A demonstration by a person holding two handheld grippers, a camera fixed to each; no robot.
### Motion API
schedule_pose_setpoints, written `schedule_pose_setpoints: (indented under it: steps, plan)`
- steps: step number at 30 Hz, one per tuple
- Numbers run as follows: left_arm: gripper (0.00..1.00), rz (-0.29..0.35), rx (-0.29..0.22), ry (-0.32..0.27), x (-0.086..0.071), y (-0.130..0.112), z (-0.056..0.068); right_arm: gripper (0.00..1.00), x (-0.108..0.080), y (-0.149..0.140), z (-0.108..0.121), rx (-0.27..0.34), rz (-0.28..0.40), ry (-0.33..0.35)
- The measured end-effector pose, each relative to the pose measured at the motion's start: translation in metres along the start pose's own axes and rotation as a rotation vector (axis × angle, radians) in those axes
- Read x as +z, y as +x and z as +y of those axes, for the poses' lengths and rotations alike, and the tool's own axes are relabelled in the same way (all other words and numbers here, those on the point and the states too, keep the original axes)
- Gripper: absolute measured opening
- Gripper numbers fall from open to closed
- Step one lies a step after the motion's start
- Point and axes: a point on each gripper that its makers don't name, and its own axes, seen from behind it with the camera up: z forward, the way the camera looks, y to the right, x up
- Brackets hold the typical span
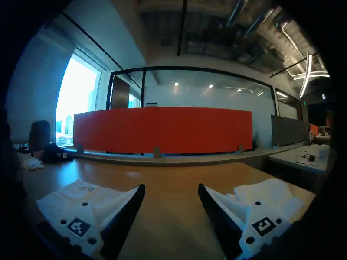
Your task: Fold towel
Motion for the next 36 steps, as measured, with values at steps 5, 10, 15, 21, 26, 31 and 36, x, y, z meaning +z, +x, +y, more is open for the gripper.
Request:
schedule_pose_setpoints:
  steps: [5, 10, 15, 21, 26, 31, 36]
  plan:
    - [0.98, 0.0, 0.0, 0.001, 0.0, -0.001, 0.0, 0.94, 0.0, 0.002, 0.0, -0.001, 0.0, -0.003]
    - [0.98, -0.013, -0.009, 0.004, 0.001, 0.002, -0.001, 0.94, 0.001, -0.001, 0.004, 0.008, -0.002, -0.021]
    - [0.98, -0.016, -0.024, 0.004, 0.004, 0.022, -0.002, 0.94, 0.0, 0.018, 0.006, 0.063, -0.008, -0.037]
    - [0.98, -0.024, -0.027, -0.006, 0.003, 0.064, -0.002, 0.95, -0.004, 0.066, -0.002, 0.071, 0.008, -0.02]
    - [0.98, -0.042, -0.019, -0.018, 0.001, 0.1, -0.001, 0.94, -0.005, 0.101, -0.009, 0.03, -0.011, -0.013]
    - [0.98, -0.067, 0.007, -0.027, -0.002, 0.131, 0.003, 0.94, -0.007, 0.137, -0.014, 0.002, -0.02, -0.005]
    - [0.98, -0.096, 0.027, -0.05, -0.004, 0.154, 0.01, 0.95, -0.011, 0.165, -0.017, -0.016, -0.031, -0.002]
